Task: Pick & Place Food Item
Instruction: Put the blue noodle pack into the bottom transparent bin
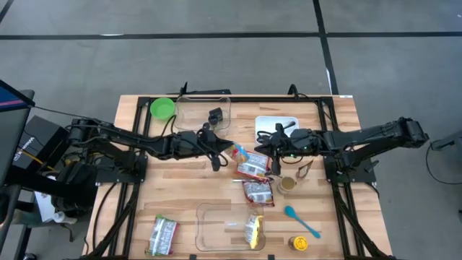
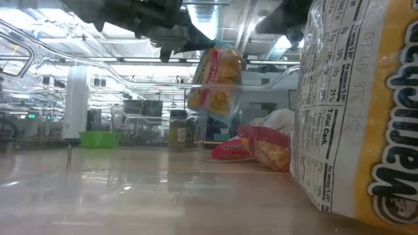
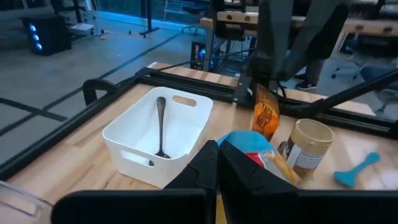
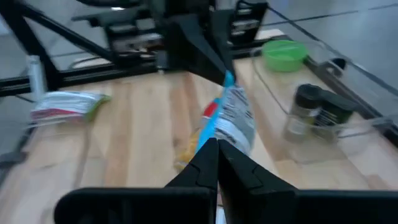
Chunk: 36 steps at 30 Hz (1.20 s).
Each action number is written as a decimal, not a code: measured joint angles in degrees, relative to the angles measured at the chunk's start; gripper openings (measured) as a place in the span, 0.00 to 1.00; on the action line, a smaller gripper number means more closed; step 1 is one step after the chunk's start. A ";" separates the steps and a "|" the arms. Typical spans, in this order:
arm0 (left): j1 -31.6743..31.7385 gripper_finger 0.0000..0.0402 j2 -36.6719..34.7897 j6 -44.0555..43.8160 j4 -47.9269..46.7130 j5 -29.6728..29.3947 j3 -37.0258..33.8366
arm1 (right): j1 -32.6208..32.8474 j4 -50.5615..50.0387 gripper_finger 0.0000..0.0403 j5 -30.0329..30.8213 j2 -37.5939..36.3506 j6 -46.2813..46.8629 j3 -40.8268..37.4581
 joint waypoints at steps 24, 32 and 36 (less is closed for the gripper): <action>-1.84 0.00 0.00 -3.48 -0.68 0.31 0.00 | 0.05 4.71 0.00 0.07 6.00 0.14 0.46; -1.84 0.00 0.00 -3.48 -0.68 0.09 0.00 | 0.81 4.68 0.17 -0.12 5.86 0.15 0.46; -1.84 0.00 0.00 -3.48 -0.68 0.11 0.00 | 1.84 4.87 0.31 -0.18 5.86 0.15 0.46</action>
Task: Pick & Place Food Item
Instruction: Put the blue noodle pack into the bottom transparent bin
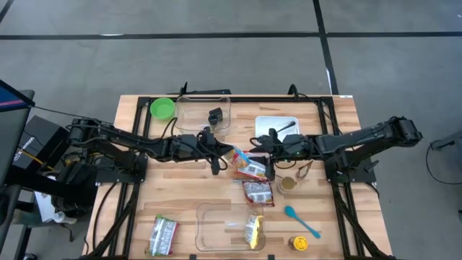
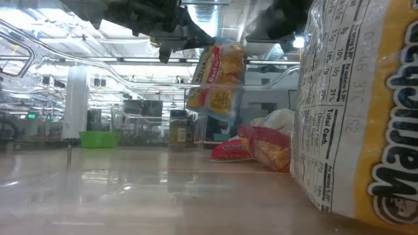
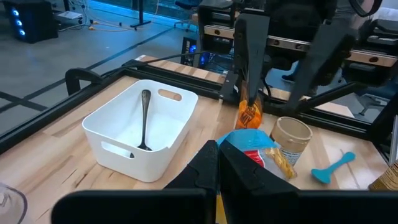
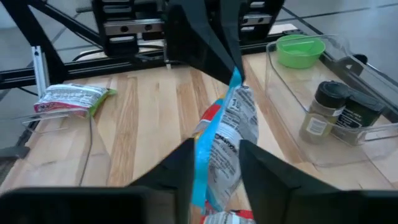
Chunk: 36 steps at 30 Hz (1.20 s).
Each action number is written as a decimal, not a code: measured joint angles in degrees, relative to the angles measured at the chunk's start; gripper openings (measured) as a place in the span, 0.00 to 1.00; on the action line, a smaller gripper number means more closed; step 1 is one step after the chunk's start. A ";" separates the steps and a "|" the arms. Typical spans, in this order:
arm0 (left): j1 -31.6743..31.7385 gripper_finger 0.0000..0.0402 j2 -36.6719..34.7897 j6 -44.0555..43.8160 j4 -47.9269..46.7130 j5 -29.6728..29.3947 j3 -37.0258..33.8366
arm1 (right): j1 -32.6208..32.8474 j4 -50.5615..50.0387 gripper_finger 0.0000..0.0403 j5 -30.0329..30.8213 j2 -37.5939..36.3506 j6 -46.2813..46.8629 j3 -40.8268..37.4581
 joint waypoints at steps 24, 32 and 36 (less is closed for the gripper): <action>-0.17 0.00 0.00 -0.11 0.86 0.24 0.00 | 0.46 1.18 0.54 0.02 1.66 1.97 -0.04; -0.68 0.00 0.00 -0.13 1.41 0.22 0.00 | 1.05 1.09 0.50 0.02 1.66 2.34 -0.04; -0.68 0.00 0.00 -0.13 1.42 0.21 0.00 | 1.75 1.09 0.48 0.06 1.66 2.58 -0.04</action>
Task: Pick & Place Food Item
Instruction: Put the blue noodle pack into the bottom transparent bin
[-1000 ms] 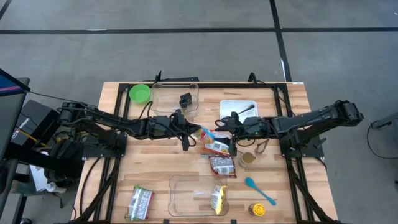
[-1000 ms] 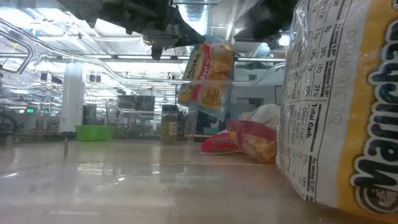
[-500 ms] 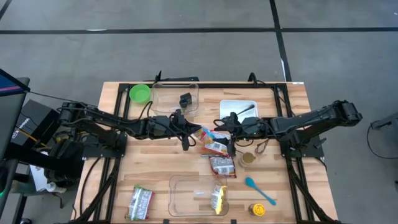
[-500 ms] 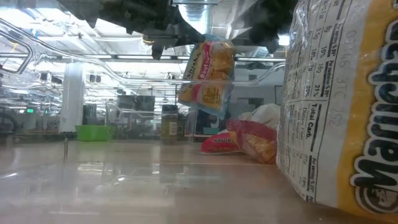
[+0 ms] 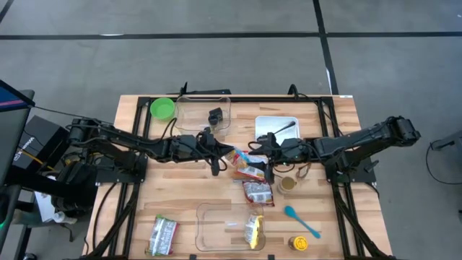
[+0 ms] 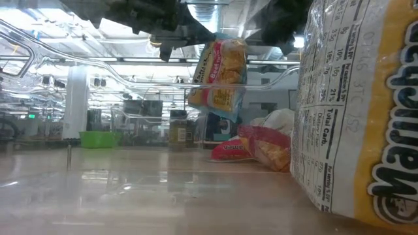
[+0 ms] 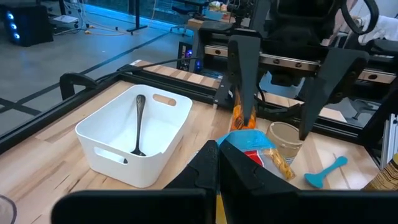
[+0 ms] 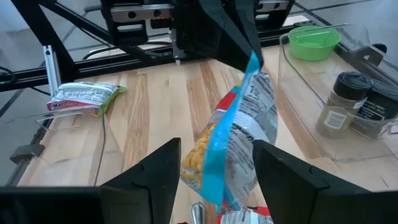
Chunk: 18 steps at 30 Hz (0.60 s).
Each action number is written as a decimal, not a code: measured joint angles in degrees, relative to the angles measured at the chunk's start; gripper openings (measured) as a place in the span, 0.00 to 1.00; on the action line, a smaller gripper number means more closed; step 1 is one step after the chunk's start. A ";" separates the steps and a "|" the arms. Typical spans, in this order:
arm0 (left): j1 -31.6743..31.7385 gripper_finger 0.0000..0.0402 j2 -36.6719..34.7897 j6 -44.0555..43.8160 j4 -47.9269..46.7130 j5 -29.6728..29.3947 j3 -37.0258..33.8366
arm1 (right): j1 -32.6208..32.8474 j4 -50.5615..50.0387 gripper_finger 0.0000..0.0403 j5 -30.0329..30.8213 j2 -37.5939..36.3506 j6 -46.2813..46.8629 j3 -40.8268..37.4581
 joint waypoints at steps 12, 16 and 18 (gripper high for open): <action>-1.03 0.00 0.00 0.00 1.20 1.13 0.00 | 0.28 0.00 0.44 0.10 0.00 -0.02 0.00; -1.11 0.00 0.02 0.02 1.70 1.15 0.00 | 0.26 -0.01 0.44 0.02 0.00 0.66 0.00; -1.11 0.00 0.01 0.02 1.68 1.15 0.00 | 0.28 0.00 0.44 0.02 0.00 0.70 0.00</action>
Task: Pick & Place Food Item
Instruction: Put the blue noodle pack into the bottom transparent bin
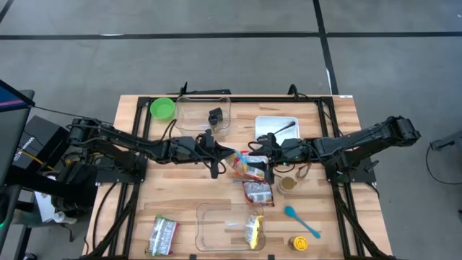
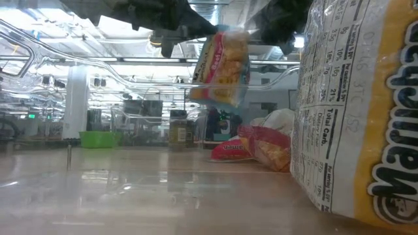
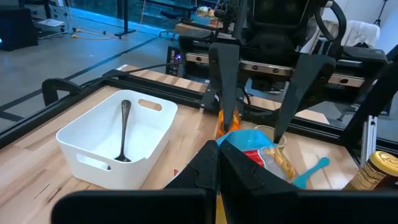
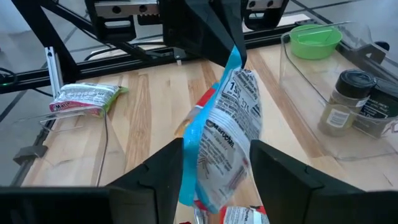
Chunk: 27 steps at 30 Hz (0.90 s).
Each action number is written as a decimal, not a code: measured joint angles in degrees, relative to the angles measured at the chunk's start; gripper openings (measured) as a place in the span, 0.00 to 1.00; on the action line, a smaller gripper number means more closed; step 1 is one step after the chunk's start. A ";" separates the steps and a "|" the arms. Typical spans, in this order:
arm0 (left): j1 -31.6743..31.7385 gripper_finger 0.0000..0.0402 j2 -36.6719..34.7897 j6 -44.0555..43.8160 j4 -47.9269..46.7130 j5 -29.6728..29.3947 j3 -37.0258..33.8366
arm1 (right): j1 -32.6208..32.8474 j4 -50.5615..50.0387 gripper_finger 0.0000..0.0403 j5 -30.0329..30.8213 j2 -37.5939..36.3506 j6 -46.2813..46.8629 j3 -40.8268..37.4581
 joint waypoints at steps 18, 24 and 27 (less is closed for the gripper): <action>0.02 0.00 -0.01 0.13 -0.39 0.00 0.00 | -0.02 4.78 0.43 -0.07 5.68 0.22 0.00; 0.04 0.00 0.01 0.13 -0.58 0.00 0.00 | -0.02 4.63 0.39 -0.07 5.42 0.23 0.00; 0.04 0.00 0.01 0.13 -0.58 0.00 0.00 | -0.02 4.51 0.34 -0.06 5.55 0.23 0.00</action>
